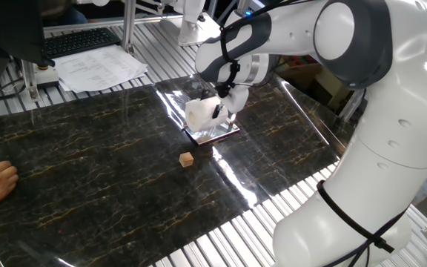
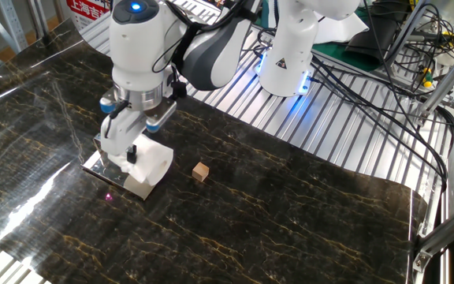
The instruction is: Take the roll of paper down from the shelf
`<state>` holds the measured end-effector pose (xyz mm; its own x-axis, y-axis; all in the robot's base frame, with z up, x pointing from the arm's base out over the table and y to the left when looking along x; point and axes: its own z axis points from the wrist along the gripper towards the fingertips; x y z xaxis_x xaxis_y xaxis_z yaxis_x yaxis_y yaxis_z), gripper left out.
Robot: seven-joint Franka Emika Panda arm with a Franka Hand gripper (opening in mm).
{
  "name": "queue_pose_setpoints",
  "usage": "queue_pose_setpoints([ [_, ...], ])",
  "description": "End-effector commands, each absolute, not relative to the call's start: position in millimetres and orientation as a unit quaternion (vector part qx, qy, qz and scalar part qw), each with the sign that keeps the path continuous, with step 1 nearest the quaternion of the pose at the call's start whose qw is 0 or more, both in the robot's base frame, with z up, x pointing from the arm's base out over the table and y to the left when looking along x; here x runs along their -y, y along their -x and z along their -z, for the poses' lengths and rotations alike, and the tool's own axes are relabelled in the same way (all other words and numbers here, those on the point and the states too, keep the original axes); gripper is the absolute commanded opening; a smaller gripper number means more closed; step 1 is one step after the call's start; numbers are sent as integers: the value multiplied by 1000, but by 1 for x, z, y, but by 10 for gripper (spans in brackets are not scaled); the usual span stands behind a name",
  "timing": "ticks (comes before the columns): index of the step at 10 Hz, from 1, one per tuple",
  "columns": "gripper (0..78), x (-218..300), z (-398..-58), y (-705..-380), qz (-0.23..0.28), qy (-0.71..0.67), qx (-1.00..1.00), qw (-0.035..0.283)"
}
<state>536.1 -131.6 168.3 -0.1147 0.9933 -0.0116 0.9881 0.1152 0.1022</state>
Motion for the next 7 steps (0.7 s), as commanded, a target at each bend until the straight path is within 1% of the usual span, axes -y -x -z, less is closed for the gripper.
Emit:
queue_pose_setpoints([
  [1,12,132,-171,-538,-23,-641,-765,55],
  [2,12,132,-171,-538,-20,-626,-777,58],
  [4,12,132,-171,-538,-25,-618,-784,53],
  [7,12,132,-171,-537,-23,-595,-802,54],
])
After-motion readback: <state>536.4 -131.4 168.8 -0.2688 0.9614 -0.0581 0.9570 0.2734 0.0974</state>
